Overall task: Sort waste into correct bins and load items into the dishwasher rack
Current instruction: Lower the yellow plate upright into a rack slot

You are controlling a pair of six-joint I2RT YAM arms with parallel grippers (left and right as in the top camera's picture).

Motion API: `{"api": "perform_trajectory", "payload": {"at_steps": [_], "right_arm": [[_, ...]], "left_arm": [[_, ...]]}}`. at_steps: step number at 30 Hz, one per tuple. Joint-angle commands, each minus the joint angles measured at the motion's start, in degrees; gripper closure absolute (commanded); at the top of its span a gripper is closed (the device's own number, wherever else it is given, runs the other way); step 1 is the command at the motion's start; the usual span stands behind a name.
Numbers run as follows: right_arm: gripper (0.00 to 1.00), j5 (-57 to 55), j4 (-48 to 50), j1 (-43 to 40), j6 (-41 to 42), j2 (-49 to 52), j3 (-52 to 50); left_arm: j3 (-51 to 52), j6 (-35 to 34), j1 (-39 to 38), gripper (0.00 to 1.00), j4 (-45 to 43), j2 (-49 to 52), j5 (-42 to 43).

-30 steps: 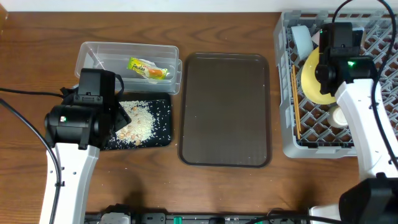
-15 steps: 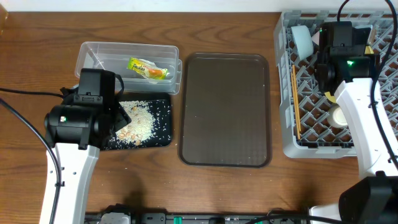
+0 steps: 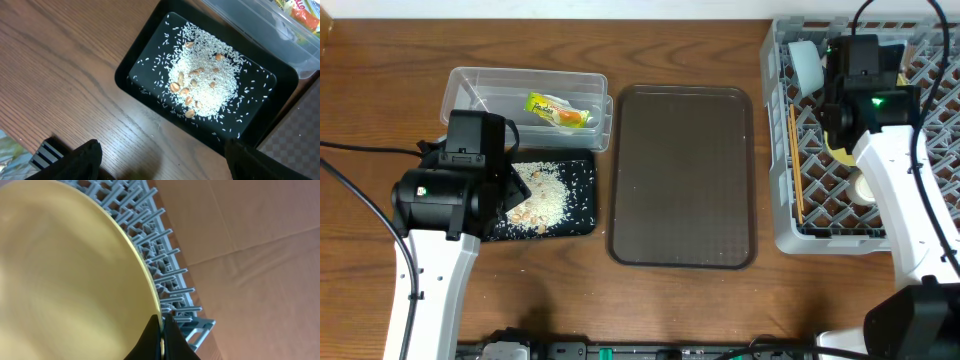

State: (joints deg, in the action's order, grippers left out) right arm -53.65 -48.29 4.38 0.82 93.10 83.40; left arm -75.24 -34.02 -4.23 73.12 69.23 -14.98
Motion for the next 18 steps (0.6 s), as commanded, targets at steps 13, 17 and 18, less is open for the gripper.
{"api": "perform_trajectory", "payload": {"at_steps": [13,17,18], "right_arm": [[0.99,1.64,-0.35,1.11,0.39,1.11,0.13],[0.99,2.89,-0.35,1.64,0.9,1.77,0.13],[0.99,3.58,-0.33,1.84,1.03,2.03,0.13]], "left_arm": [[-0.31,0.96,0.2,0.19,0.39,0.0,-0.72],[-0.31,0.96,0.2,0.19,0.39,0.0,-0.72],[-0.31,0.96,0.2,0.18,0.39,0.0,-0.72]]}}
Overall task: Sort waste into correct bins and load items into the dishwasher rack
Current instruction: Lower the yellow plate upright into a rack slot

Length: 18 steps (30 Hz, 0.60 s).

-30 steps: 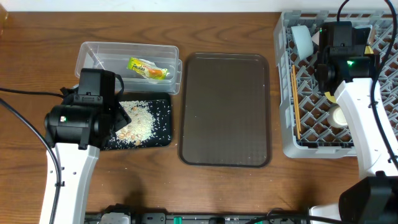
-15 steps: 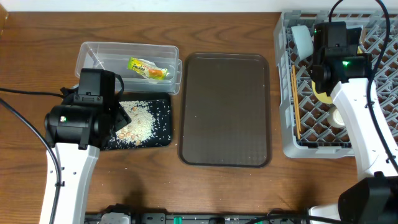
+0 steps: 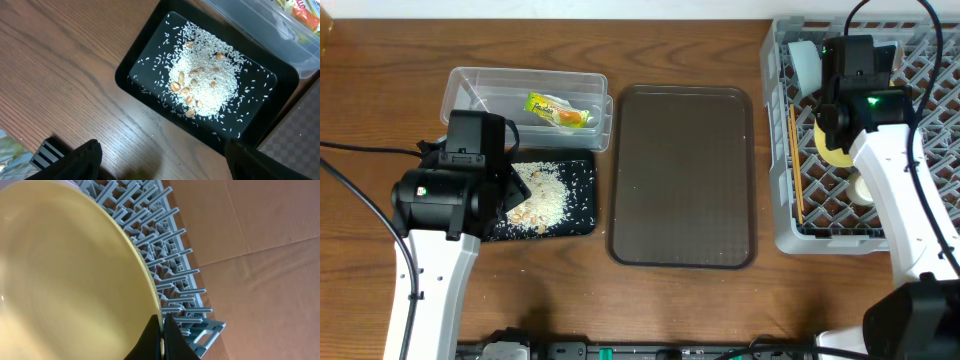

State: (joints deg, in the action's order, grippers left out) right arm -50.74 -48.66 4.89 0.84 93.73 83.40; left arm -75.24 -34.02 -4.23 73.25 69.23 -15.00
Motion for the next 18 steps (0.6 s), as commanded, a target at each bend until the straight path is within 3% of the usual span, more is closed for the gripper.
{"api": "perform_trajectory", "payload": {"at_steps": [1,3,6,8,11,18], "right_arm": [[0.97,0.98,0.09,1.55,1.53,1.68,0.13],[0.85,2.73,0.26,1.9,3.52,2.16,0.13],[0.49,10.36,1.81,1.95,4.07,2.51,0.13],[0.38,16.22,3.23,1.95,4.04,2.51,0.13],[0.28,22.77,4.17,1.95,4.37,2.49,0.13],[0.21,34.56,3.06,1.14,7.5,0.0,0.17]], "left_arm": [[-0.31,0.96,0.2,0.19,0.26,0.0,-0.7],[-0.31,0.96,0.2,0.19,0.28,0.0,-0.7],[-0.31,0.96,0.2,0.18,0.26,0.0,-0.7],[-0.31,0.96,0.2,0.19,0.31,0.0,-0.7],[-0.31,0.96,0.2,0.18,0.55,0.0,-0.7],[-0.31,0.96,0.2,0.18,0.66,0.0,-0.72]]}}
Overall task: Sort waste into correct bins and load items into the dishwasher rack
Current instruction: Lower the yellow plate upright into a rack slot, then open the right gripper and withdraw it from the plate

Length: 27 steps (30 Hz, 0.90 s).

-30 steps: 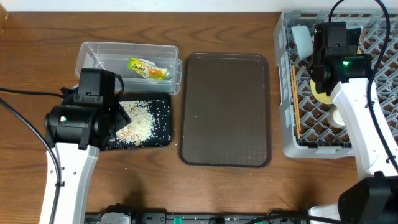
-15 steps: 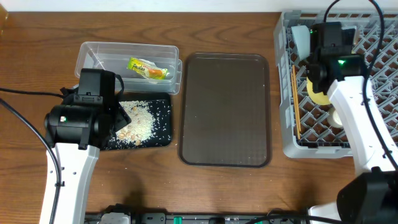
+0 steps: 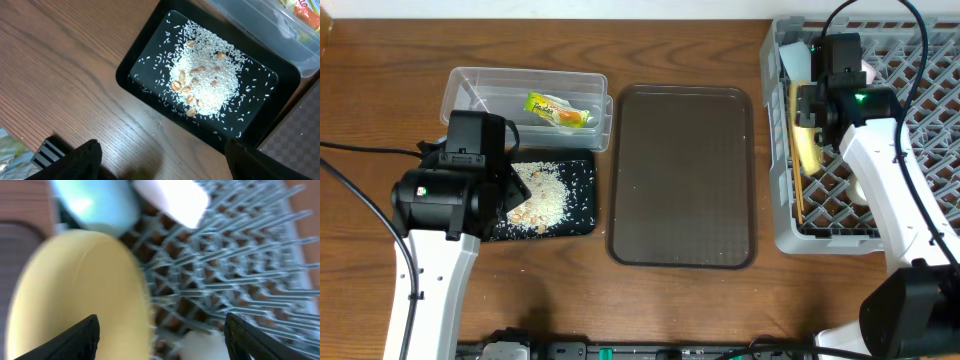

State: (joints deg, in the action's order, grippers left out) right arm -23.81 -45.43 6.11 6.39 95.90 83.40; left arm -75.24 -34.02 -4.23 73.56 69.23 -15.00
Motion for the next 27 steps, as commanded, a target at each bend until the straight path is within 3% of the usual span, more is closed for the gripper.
{"api": "perform_trajectory", "payload": {"at_steps": [1,10,16,21,24,27], "right_arm": [[0.21,8.35,-0.17,-0.26,1.92,-3.02,0.17],[0.17,16.85,-0.96,-2.1,1.88,-12.63,0.17],[0.26,31.58,-4.66,-1.97,1.05,-14.58,0.15],[0.35,37.03,-6.12,-1.97,1.05,-12.55,0.07],[0.5,37.35,-9.6,-1.97,1.27,-11.76,0.07],[0.48,34.99,-13.31,-2.01,3.65,-11.67,-0.2]], "left_arm": [[-0.31,0.96,0.2,0.18,0.35,0.0,-0.72],[-0.31,0.96,0.2,0.18,0.09,0.0,-0.7],[-0.31,3.23,0.13,0.18,-3.82,0.0,-0.46],[-0.31,11.56,0.13,0.18,-10.78,1.27,8.63],[-0.31,13.44,0.13,0.18,-9.01,3.41,11.91],[-0.22,13.46,0.15,0.19,-2.38,5.55,11.96]]}}
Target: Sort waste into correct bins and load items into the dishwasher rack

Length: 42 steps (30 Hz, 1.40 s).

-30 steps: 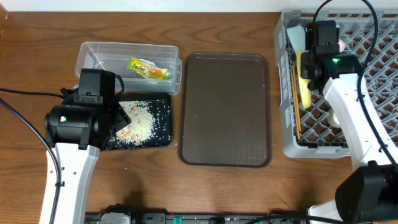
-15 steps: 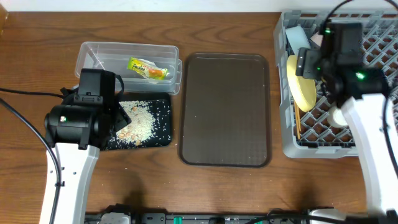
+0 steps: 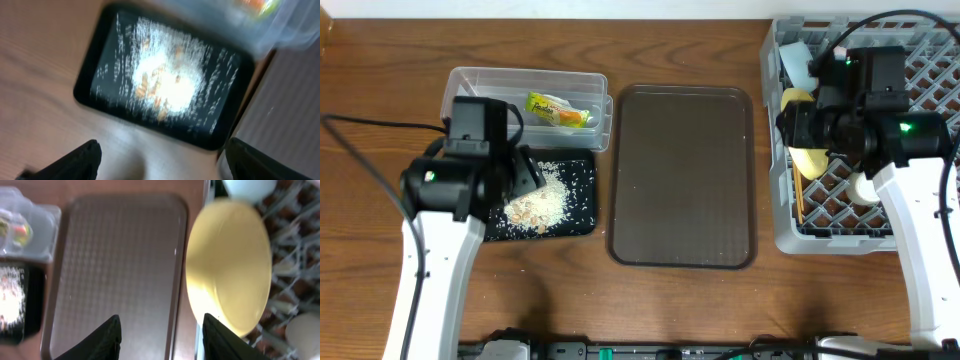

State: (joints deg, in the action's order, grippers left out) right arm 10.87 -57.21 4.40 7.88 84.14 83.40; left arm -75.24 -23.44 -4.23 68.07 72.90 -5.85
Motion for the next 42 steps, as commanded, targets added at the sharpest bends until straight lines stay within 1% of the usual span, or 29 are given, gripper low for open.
{"api": "perform_trajectory", "payload": {"at_steps": [1,3,5,8,12,16,18,19,20,21,25,29,33,36,42], "right_arm": [[0.47,-1.01,-2.75,-0.31,3.17,0.09,-0.24],[0.45,-4.15,-5.86,-0.31,5.46,0.09,-0.39],[0.42,-4.92,-8.66,-0.31,5.6,-0.15,-1.01],[0.41,-4.94,-8.94,-0.22,5.62,-1.88,-4.04],[0.39,-5.49,-3.87,-0.2,6.82,-8.85,-12.26],[0.35,-7.74,3.63,-0.2,7.98,-20.52,-23.17],[0.25,-8.55,6.54,-0.22,8.02,-27.39,-28.24],[0.15,-9.79,7.48,-0.22,8.57,-31.21,-30.67],[0.03,-10.95,8.09,-0.22,8.83,-33.88,-32.26],[0.01,-12.57,8.5,-0.22,8.83,-36.92,-33.86],[0.01,-14.73,5.73,-0.22,8.81,-45.7,-37.31],[0.01,-14.73,-0.59,-0.22,8.81,-49.68,-37.44],[0.01,-14.73,-6.38,-0.22,8.81,-50.49,-37.46],[0.01,-14.73,-8.96,-0.22,8.81,-50.42,-37.44],[0.01,-14.73,-9.92,-0.22,8.81,-50.42,-37.46]], "left_arm": [[0.11,2.89,0.15,0.19,4.74,2.4,2.82],[1.18,2.89,0.13,0.2,6.27,2.62,2.84],[2.84,2.89,0.13,0.2,6.99,1.86,2.86],[4.85,2.89,0.13,0.2,7.52,-0.68,2.86],[8.96,4.07,0.0,0.2,5.35,-8.22,2.84],[13.31,4.57,-1.46,0.19,1.27,-17.57,2.84],[15.34,4.52,-2.45,0.19,-0.61,-21.99,2.84],[16.44,4.46,-2.86,0.18,-1.7,-24.41,2.84],[17.09,4.26,-2.99,0.14,-2.43,-25.97,2.86],[17.66,4.26,-2.97,0.05,-3.1,-27.45,2.86],[18.01,4.26,-2.97,0.04,-5.2,-30.12,2.86],[18.01,4.33,-2.97,0.04,-5.31,-30.05,2.86],[18.01,4.33,-2.97,0.04,-5.29,-29.86,2.86],[18.01,4.33,-2.97,0.04,-5.22,-29.86,2.86],[18.01,4.33,-2.97,0.03,-5.22,-29.86,2.86]]}}
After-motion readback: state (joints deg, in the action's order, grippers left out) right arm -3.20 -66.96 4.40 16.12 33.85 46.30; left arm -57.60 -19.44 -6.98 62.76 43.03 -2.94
